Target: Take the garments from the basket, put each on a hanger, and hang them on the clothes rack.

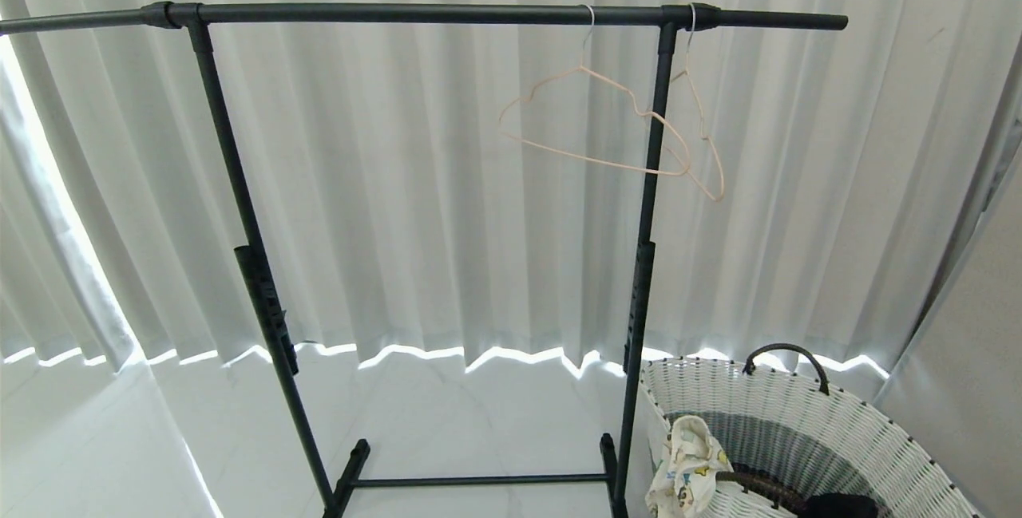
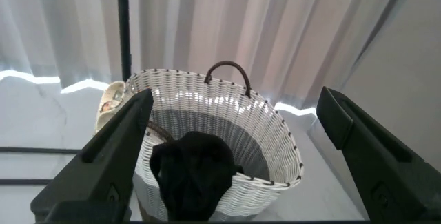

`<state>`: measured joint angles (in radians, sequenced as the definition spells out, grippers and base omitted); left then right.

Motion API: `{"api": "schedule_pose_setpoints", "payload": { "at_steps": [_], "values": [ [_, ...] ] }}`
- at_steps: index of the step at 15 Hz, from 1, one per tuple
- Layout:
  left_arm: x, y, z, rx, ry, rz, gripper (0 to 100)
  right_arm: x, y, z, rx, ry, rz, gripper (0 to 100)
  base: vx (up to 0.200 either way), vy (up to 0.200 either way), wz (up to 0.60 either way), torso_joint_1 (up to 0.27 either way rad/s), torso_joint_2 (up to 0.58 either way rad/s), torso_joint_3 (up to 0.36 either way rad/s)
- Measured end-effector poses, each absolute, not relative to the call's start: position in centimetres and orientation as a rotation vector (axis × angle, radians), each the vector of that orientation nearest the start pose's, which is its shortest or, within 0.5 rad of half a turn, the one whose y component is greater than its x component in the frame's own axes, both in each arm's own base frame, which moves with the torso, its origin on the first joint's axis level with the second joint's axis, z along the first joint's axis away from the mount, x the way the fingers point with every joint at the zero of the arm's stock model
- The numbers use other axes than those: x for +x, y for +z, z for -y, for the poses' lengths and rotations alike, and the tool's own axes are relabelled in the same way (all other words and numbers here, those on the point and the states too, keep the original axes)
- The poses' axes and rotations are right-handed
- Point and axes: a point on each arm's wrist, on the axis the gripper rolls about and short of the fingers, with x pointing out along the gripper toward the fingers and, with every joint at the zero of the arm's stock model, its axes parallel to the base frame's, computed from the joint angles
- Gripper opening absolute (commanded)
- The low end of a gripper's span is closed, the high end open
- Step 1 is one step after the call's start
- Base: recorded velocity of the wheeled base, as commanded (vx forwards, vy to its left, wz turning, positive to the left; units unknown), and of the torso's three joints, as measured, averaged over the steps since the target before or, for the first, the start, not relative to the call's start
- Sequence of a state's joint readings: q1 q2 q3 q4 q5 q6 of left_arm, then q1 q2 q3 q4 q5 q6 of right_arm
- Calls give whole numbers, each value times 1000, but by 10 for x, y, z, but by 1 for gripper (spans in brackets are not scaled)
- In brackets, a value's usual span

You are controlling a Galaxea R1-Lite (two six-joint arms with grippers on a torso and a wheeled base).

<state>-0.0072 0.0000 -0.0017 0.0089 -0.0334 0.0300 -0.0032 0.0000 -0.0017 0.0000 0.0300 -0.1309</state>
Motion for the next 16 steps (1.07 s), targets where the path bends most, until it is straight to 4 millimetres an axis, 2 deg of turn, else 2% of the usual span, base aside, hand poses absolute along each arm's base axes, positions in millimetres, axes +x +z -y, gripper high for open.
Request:
{"api": "schedule_pose_setpoints", "payload": {
  "at_steps": [4, 6, 8, 10, 12, 14, 16],
  "values": [
    [-23, 75, 1, 28, -42, -7, 100, -23, 81, -1, -129, 44, 37, 100, 0, 0, 0, 0, 0, 0],
    [-23, 75, 1, 29, -42, -7, 100, -27, 112, -1, -102, 89, 102, 100, 0, 0, 0, 0, 0, 0],
    [-23, 75, 1, 33, -42, -7, 100, -19, 144, -1, -122, 134, 39, 100, 0, 0, 0, 0, 0, 0],
    [-23, 75, 1, 33, -42, -7, 100, 4, 161, -2, -212, 160, -145, 100, 0, 0, 0, 0, 0, 0],
    [-23, 75, 1, 33, -42, -7, 100, 35, 164, -3, -302, 172, -362, 100, 0, 0, 0, 0, 0, 0],
    [-23, 75, 1, 35, -42, -7, 100, 67, 154, -5, -377, 192, -614, 100, 0, 0, 0, 0, 0, 0],
    [-23, 75, 1, 35, -42, -7, 100, 94, 136, -5, -449, 224, -832, 100, 0, 0, 0, 0, 0, 0]
  ]
}}
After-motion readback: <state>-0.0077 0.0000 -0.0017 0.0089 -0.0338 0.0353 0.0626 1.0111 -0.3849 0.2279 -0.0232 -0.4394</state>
